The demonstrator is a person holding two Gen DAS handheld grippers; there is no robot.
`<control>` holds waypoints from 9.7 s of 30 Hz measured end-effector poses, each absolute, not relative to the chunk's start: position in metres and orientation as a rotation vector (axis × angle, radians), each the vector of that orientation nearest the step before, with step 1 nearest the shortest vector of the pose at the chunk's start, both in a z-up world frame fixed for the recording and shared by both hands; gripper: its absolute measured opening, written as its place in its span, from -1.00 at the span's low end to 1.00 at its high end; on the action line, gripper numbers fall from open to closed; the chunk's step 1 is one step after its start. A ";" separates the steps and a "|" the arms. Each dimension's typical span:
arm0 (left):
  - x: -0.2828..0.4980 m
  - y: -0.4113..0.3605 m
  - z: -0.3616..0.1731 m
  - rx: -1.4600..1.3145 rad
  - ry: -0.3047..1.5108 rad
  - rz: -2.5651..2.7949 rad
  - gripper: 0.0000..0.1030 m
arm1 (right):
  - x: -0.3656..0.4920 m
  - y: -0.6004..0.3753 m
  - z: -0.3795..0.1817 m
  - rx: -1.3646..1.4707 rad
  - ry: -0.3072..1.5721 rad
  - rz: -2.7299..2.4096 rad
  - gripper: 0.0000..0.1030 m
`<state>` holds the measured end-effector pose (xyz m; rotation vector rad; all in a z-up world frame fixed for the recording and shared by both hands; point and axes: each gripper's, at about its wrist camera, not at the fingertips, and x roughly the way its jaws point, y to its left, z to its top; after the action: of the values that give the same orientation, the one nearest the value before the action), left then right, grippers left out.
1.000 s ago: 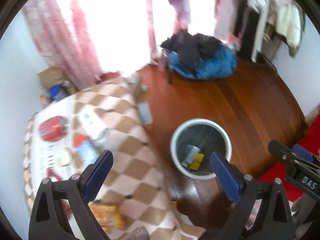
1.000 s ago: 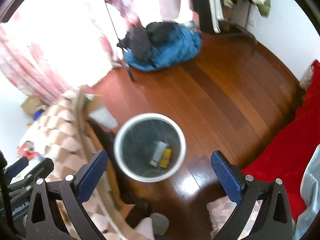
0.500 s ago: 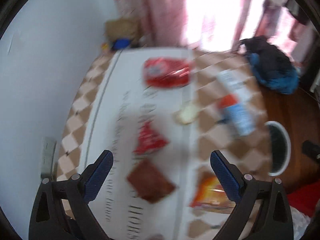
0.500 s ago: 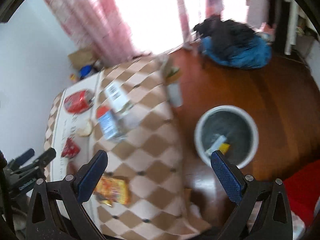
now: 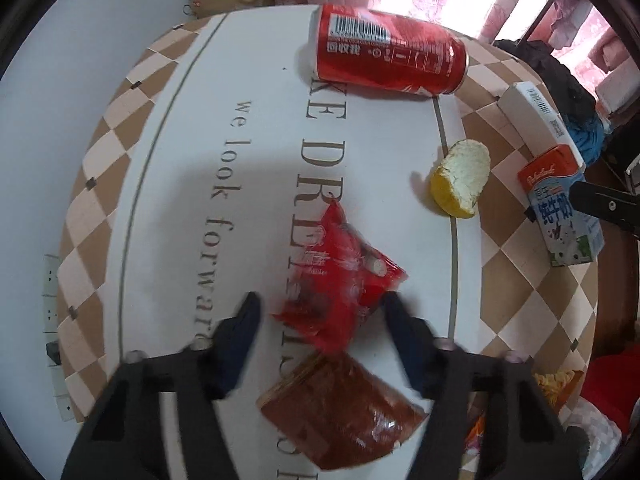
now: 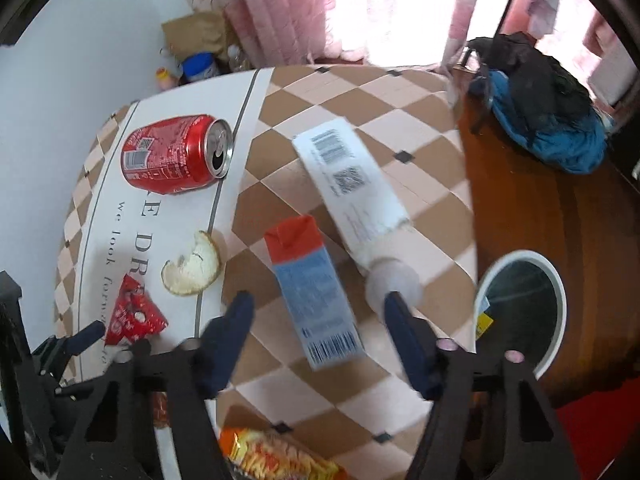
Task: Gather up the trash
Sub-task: 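Grasp the milk carton with the right tool while the left tool grasps the red snack wrapper, then carry the carton and wrapper to the bin and open both tools, then move both tools back over the table, then grasp the brown wrapper with the left tool while the right tool grasps the orange chip bag, then carry the brown wrapper and orange chip bag over the white bin, then open both tools to drop the wrappers into the bin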
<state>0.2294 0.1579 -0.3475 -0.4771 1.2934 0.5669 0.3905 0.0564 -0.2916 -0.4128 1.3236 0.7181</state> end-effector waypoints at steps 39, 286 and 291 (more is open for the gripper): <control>0.193 0.191 -0.304 -0.631 1.150 0.576 0.39 | 0.380 0.052 -0.305 -0.372 1.370 0.744 -0.26; 0.511 -0.171 -0.383 -0.157 1.341 0.079 0.83 | 0.565 -0.373 -0.449 0.105 1.450 0.169 0.57; 0.503 -0.165 -0.373 -0.137 1.322 0.118 0.97 | 0.556 -0.367 -0.428 0.038 1.417 0.205 1.00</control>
<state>0.5028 -0.1649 -0.3731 -0.1370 1.3221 0.1176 0.5564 -0.3669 -0.4282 0.0376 1.4172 0.2051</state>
